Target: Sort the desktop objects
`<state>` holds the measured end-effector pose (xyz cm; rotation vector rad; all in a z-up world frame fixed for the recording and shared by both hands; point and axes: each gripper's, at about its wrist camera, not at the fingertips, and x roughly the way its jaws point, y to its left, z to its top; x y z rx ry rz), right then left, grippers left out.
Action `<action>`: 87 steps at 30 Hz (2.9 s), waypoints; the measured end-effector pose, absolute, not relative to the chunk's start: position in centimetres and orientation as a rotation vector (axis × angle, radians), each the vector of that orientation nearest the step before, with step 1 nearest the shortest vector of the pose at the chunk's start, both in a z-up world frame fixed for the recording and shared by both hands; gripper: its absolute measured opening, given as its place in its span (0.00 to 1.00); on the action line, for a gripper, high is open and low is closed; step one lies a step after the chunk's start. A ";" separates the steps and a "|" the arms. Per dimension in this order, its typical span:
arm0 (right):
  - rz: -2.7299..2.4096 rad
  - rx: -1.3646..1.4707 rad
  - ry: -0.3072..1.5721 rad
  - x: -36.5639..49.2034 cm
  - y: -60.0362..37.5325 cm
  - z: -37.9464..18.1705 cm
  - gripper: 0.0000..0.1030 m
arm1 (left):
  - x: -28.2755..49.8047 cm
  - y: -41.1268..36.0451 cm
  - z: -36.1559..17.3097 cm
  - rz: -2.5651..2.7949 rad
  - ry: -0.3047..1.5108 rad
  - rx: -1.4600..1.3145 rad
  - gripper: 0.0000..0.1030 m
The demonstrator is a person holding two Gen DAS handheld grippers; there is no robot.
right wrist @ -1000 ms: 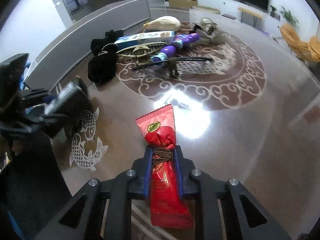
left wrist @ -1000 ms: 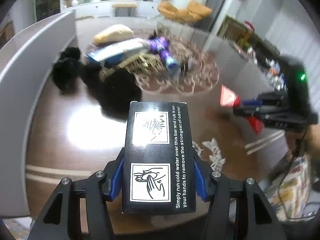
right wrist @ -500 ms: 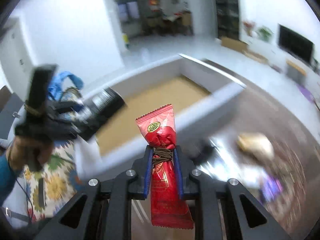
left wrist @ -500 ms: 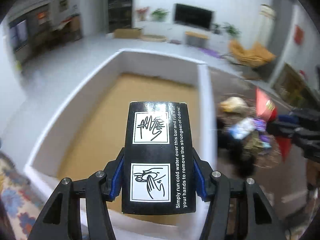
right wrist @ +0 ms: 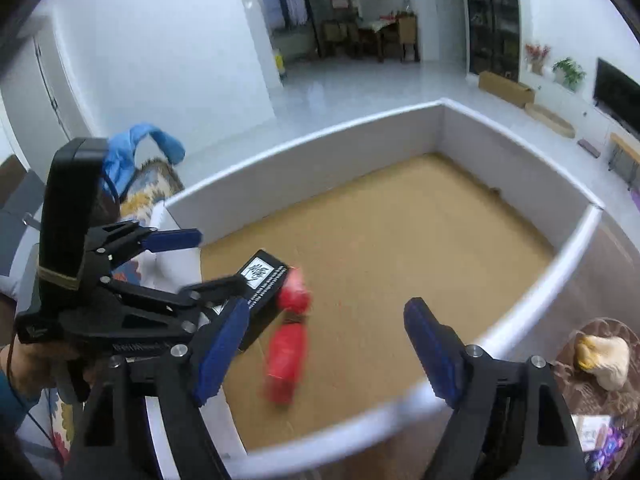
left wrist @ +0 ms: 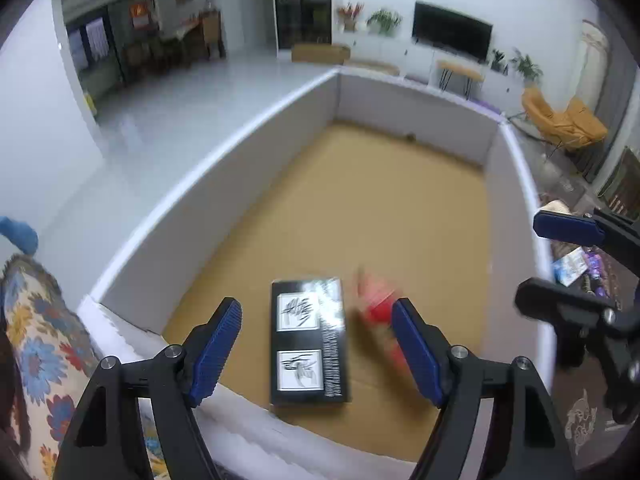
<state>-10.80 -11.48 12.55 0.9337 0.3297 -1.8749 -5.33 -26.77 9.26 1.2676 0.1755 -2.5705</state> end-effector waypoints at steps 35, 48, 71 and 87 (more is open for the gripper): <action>-2.531 1.306 0.228 -14.0 21.8 -0.7 1.00 | -13.1 3.2 -1.3 -2.956 -0.150 1.511 1.00; -2.532 1.305 0.229 -14.2 21.7 -0.8 1.00 | -12.5 3.5 -0.8 -2.955 -0.149 1.511 1.00; -2.533 1.305 0.230 -14.2 21.7 -0.9 1.00 | -12.3 3.5 -0.8 -2.954 -0.148 1.511 1.00; -2.533 1.305 0.230 -14.3 21.6 -0.9 1.00 | -12.3 3.5 -0.7 -2.953 -0.148 1.511 1.00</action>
